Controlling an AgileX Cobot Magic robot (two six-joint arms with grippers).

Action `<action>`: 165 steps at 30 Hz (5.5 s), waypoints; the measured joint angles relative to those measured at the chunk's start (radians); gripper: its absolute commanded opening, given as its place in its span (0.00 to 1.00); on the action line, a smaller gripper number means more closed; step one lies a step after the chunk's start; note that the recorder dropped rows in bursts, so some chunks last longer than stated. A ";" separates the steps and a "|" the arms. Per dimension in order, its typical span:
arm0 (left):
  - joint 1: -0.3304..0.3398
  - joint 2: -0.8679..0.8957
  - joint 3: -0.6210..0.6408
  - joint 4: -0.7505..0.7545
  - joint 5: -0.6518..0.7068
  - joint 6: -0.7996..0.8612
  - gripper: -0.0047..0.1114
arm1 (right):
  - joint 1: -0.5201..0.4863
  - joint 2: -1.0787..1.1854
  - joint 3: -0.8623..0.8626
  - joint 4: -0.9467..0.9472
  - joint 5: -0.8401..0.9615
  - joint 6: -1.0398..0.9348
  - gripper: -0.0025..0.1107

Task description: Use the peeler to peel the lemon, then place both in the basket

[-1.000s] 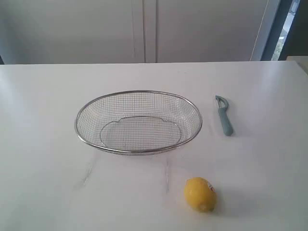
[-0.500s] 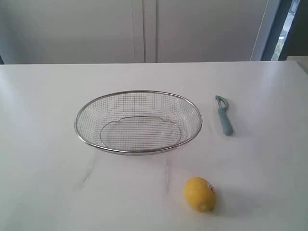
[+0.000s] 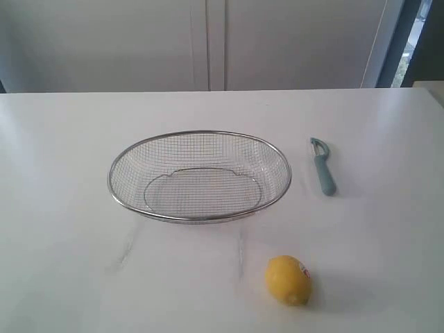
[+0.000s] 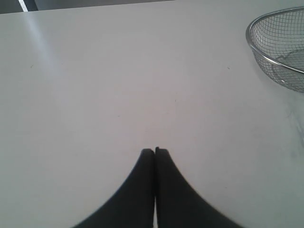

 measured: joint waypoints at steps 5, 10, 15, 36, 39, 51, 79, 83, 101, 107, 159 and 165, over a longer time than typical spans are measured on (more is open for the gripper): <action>0.000 0.000 0.000 0.000 0.000 0.000 0.04 | 0.000 0.000 0.000 0.000 0.000 0.000 0.02; 0.000 0.000 0.000 0.000 0.000 0.000 0.04 | 0.000 0.000 0.000 0.000 -0.005 0.000 0.02; 0.000 0.000 0.000 0.000 0.000 0.000 0.04 | 0.000 0.000 0.000 0.000 -0.055 0.000 0.02; 0.000 0.000 0.000 0.000 0.000 0.000 0.04 | 0.000 0.000 0.000 0.000 -0.459 0.000 0.02; 0.000 0.000 0.000 0.000 0.000 0.000 0.04 | 0.000 0.000 0.000 0.000 -0.463 0.000 0.02; 0.000 0.000 0.000 0.000 0.000 0.000 0.04 | 0.000 0.000 0.000 0.000 -0.571 0.000 0.02; 0.000 0.000 0.000 0.000 0.000 0.000 0.04 | 0.000 -0.002 -0.079 0.171 -1.009 -0.034 0.02; 0.000 0.000 0.000 0.000 0.000 0.000 0.04 | 0.000 0.046 -0.121 0.173 -1.022 -0.044 0.02; 0.000 0.000 0.000 0.000 0.000 0.000 0.04 | 0.000 0.464 -0.399 0.173 -0.641 -0.046 0.02; 0.000 0.000 0.000 0.000 0.000 0.000 0.04 | 0.000 0.563 -0.481 0.173 -0.528 -0.078 0.02; 0.000 0.000 0.000 0.000 0.000 0.000 0.04 | 0.073 1.885 -1.625 0.004 0.678 -0.084 0.02; 0.000 0.000 0.000 0.000 0.000 0.000 0.04 | 0.082 1.947 -1.625 0.001 0.628 -0.026 0.02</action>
